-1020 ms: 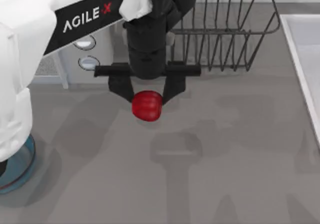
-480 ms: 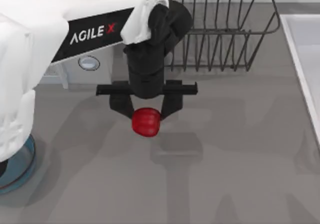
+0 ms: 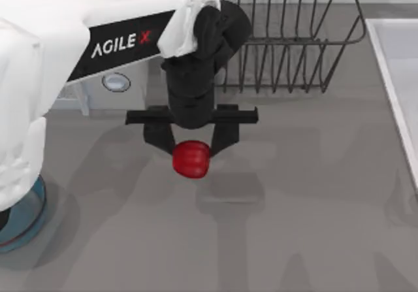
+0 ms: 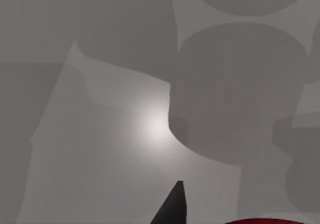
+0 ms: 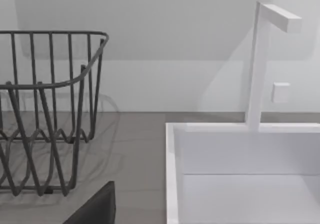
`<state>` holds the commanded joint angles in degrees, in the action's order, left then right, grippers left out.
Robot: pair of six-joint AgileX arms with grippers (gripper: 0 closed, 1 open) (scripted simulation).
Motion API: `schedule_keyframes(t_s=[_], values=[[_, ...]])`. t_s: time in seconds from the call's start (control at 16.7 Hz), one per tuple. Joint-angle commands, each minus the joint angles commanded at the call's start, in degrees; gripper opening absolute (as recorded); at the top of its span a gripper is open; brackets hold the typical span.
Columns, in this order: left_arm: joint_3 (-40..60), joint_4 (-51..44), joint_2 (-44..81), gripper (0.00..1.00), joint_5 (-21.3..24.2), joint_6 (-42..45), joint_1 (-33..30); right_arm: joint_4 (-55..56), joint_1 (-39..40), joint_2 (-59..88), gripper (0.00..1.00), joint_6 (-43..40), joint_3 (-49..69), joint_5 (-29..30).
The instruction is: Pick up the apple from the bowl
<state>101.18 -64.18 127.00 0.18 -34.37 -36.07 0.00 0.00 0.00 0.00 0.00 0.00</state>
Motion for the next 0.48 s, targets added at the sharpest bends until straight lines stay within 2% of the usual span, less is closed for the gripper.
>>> schedule_keyframes(t_s=[0.3, 0.48], values=[[0.0, 0.0, 0.0, 0.98, 0.0, 0.0, 0.0, 0.0, 0.0, 0.0, 1.00, 0.0, 0.0, 0.0], [0.0, 0.0, 0.0, 1.00, 0.0, 0.0, 0.0, 0.0, 0.0, 0.0, 1.00, 0.0, 0.0, 0.0]])
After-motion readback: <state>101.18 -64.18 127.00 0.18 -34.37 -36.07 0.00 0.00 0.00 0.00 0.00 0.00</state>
